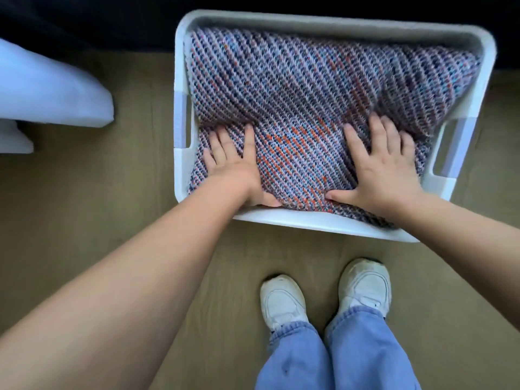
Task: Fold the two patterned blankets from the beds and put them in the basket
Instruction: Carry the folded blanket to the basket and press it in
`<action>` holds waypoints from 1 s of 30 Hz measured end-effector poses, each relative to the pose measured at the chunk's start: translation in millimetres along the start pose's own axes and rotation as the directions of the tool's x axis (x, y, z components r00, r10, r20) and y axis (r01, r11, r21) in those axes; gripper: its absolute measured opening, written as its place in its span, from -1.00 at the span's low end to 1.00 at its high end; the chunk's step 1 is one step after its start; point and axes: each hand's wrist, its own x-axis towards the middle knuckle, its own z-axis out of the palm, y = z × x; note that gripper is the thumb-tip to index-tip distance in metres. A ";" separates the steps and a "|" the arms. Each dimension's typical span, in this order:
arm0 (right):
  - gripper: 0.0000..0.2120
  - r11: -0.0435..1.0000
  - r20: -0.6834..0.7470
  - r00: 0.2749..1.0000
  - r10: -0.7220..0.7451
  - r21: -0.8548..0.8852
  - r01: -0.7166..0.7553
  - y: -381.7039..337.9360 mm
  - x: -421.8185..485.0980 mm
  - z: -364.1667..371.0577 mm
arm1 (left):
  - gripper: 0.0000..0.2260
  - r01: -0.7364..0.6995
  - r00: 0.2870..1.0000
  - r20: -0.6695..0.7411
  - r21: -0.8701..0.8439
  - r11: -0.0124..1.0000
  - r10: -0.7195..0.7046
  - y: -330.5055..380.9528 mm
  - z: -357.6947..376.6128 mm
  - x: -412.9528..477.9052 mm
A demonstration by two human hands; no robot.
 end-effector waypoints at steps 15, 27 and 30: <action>0.17 0.851 0.044 0.897 -0.440 -0.298 0.432 39.2 77.0 -41.1 | 0.13 -0.275 0.765 -0.485 0.349 0.896 0.424 -20.7 -28.7 59.5; 0.23 0.908 0.101 0.944 -0.313 -0.258 0.329 44.2 90.1 -15.3 | 0.11 -0.348 0.758 -0.503 0.228 0.909 0.416 -19.6 -15.4 84.8; 0.25 0.916 0.110 0.941 -0.321 -0.215 0.338 32.3 72.0 -38.8 | 0.12 -0.374 0.750 -0.522 0.171 0.912 0.405 -19.6 -21.8 54.9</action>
